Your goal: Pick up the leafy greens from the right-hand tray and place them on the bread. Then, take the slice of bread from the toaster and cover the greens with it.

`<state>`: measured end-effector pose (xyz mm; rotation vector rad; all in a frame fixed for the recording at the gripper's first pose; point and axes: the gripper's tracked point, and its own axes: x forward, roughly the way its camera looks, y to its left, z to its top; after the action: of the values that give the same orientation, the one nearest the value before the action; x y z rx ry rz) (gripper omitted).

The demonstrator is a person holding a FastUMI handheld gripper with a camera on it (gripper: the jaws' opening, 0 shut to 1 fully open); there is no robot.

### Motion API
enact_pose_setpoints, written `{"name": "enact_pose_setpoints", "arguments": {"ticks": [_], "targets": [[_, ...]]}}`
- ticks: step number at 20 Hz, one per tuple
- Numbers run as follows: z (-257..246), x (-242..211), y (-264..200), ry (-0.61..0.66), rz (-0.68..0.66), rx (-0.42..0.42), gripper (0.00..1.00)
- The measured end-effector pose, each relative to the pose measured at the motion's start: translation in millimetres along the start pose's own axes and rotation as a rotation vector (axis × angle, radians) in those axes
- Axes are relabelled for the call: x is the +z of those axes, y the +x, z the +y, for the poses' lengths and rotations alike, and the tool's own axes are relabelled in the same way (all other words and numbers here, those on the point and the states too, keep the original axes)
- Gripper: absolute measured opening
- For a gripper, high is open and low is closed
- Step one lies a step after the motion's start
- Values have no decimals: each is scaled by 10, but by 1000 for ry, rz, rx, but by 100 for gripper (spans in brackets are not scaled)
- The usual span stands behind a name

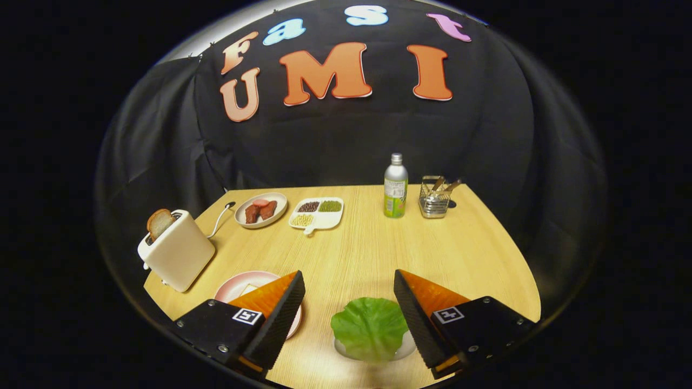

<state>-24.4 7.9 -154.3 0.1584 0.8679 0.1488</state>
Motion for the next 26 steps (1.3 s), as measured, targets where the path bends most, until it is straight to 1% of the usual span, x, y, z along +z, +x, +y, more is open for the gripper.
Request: {"name": "enact_pose_setpoints", "arguments": {"ticks": [3,5,7,15,19,24,26], "targets": [[-32,-159,85,-13,94,-8,99],[-19,-351,96,-4,184,12,98],[8,-484,128,14,238,32,96],[-145,-978,264,-83,374,-1,93],[-183,-1150,334,-90,418,13,93],[-286,-1331,463,-106,463,-5,93],[-323,-1403,513,-112,482,-17,90]]}}
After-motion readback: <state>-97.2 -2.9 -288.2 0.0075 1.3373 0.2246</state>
